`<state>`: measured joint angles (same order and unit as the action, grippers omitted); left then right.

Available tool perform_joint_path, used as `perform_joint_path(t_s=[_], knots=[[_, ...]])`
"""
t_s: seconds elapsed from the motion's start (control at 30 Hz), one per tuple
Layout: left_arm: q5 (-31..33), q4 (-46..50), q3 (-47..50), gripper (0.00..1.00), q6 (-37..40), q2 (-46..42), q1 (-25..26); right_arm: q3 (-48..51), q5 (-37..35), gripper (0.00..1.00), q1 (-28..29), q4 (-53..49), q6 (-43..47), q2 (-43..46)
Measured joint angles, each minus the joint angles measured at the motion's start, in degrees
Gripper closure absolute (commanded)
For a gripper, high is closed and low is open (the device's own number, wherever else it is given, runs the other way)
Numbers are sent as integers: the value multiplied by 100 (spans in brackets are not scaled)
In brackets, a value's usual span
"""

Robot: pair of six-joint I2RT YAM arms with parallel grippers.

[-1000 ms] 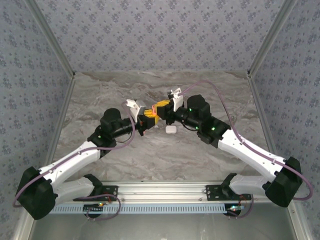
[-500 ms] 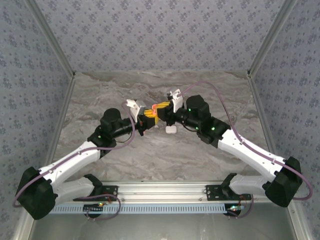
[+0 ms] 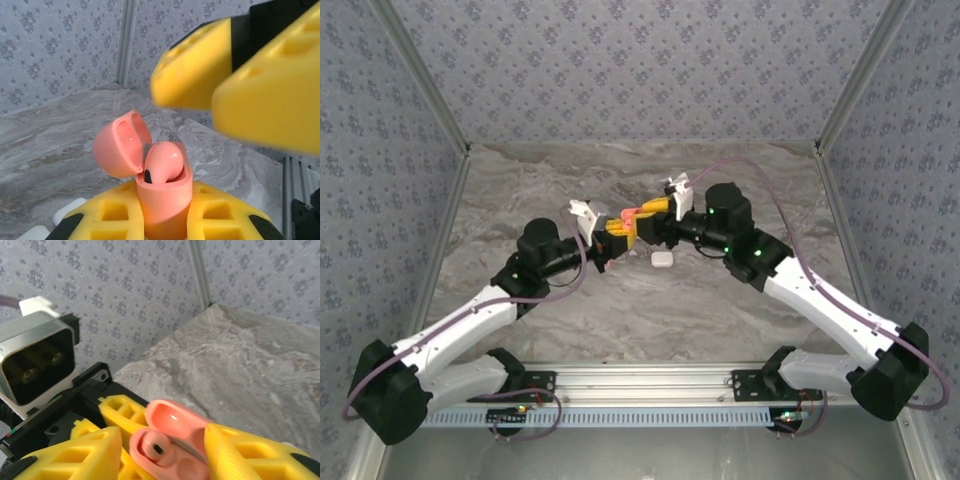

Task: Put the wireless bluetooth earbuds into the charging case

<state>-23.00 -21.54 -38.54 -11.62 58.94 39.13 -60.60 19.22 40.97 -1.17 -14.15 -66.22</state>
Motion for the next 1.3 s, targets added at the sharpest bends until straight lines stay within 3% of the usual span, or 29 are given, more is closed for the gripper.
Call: perform_joint_path(t_s=[0.2,0.33,0.6,0.87,1.3], knots=[[656,492,63,100,286,-551,0,-2,-557,53,-245,-345,-2,302],[1187,1010,76,100,522,-1084,0,2,-1025,57,-310,-695,-83,-2],[1867,1906,76,100,887,-2175,0,-184,-1130,57,-170,-1102,-339,-1904],[2155,2448,79,100,968,-2765,0,-1375,-922,59,225,-1375,-365,-3943],[2247,2702,92,100,966,-2769,0,-2441,-761,60,549,-1515,-450,-5440]])
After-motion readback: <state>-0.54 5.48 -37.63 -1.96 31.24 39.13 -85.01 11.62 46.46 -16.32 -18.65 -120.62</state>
